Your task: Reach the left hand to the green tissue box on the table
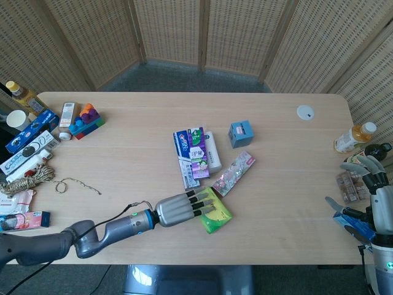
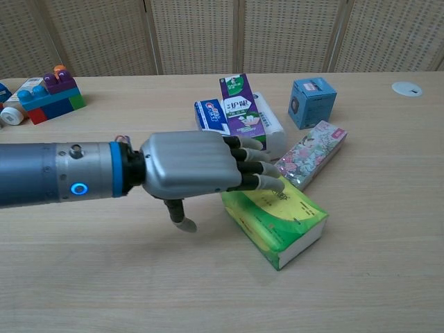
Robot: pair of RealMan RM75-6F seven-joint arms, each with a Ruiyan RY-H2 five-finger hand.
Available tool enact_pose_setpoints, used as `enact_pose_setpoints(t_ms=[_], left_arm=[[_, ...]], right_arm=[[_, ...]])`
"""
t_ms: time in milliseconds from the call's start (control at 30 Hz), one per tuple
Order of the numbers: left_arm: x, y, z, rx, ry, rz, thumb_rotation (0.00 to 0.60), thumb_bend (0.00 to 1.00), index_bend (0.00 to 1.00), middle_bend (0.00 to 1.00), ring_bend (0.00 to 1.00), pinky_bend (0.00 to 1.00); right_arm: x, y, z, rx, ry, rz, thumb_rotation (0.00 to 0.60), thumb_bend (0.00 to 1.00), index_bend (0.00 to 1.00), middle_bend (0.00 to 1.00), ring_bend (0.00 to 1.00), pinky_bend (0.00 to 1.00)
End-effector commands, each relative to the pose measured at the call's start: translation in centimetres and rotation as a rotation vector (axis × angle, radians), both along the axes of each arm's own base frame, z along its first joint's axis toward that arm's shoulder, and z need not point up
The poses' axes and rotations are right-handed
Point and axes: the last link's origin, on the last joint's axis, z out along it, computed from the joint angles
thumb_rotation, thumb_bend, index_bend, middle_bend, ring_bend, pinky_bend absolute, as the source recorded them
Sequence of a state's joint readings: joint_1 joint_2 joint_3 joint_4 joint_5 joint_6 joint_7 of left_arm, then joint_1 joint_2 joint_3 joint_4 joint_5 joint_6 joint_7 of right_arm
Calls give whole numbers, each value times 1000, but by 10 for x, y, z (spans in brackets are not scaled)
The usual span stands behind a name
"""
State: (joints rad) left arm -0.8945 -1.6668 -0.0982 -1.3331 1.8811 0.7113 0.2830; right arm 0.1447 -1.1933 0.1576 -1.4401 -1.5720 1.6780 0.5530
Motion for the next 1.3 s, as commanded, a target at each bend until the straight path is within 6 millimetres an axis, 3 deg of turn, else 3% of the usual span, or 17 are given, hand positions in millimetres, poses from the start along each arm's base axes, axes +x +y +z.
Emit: enact_pose_setpoints(t_ms=[33,267,333,367,400,500,600,700,900,1300], left_arm=[[17,4,-22,9,1,5,600,0,0,0,0,0],[35,4,-54,12,2,40,600,0,0,0,0,0],[40,2,-60,-1,-30,92,600,0,44,1,0,8],[43,0,-62,-11,-59,117,600,2,139,78,69,102],[47,-3,-63,-16,-89,133,600,22,311,253,233,275],[52,-3,-64,23,-113,118,600,114,697,710,670,661],[56,-3,-63,40,-139,147,600,158,800,833,794,767],[56,-2,-57,61,-142,141,600,160,808,851,815,785],[58,0,-22,89,-202,150,600,159,809,847,814,785],[81,2,100,203,-407,156,600,154,824,836,791,840]], right_arm=[[-1,0,1,1,-2,-1,600,0,266,355,150,76],[-1,0,1,4,-8,1,600,0,267,355,150,75],[-1,1,2,4,-11,2,600,0,267,355,150,75],[-1,1,2,4,-13,3,600,0,267,355,151,75],[-1,1,2,3,-13,4,600,0,267,355,151,75],[0,1,1,8,-17,11,600,0,267,356,151,75],[2,2,-1,12,-11,16,600,0,267,356,151,75],[3,3,-2,15,-9,18,600,0,267,357,151,75],[3,2,-2,17,-10,15,600,0,267,356,151,76],[8,5,-7,27,3,32,600,0,268,361,151,75]])
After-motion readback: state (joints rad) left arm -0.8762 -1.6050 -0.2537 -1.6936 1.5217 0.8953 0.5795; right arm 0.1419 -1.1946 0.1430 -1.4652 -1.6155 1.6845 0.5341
